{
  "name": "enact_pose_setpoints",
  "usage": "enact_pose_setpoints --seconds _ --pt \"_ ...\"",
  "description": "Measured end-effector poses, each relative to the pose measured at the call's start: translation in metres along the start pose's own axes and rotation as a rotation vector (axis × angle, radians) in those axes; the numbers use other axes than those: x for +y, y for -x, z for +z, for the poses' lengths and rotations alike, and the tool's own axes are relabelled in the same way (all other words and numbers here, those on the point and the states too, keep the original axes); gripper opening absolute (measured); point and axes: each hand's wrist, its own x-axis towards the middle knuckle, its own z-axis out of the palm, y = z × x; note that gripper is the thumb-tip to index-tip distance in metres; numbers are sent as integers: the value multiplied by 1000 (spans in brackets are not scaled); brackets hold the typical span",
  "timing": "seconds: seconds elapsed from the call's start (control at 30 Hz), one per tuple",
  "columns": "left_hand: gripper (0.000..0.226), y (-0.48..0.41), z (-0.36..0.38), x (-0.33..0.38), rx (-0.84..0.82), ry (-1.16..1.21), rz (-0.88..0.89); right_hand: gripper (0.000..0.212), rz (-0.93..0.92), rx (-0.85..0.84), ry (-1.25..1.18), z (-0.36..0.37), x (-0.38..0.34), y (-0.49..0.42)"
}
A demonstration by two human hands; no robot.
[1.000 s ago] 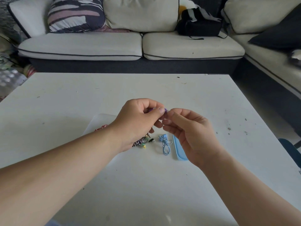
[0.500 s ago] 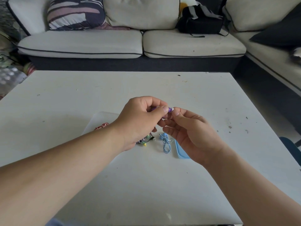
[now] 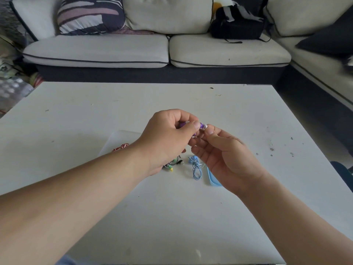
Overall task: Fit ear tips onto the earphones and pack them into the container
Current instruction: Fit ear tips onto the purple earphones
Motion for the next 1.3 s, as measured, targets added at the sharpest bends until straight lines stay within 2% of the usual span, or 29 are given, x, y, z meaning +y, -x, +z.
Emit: enact_pose_setpoints --seconds 0.13,0.53,0.83,1.3 --pt "9 0 1 0 -14 4 0 27 21 12 -44 3 1 0" --pt "9 0 1 0 -3 -5 12 46 9 -13 0 2 1 -1" --pt "10 -1 4 -3 24 -11 14 22 -55 48 84 0 4 -2" --pt "10 -1 9 -6 58 45 -53 11 -265 233 238 -1 7 -1"
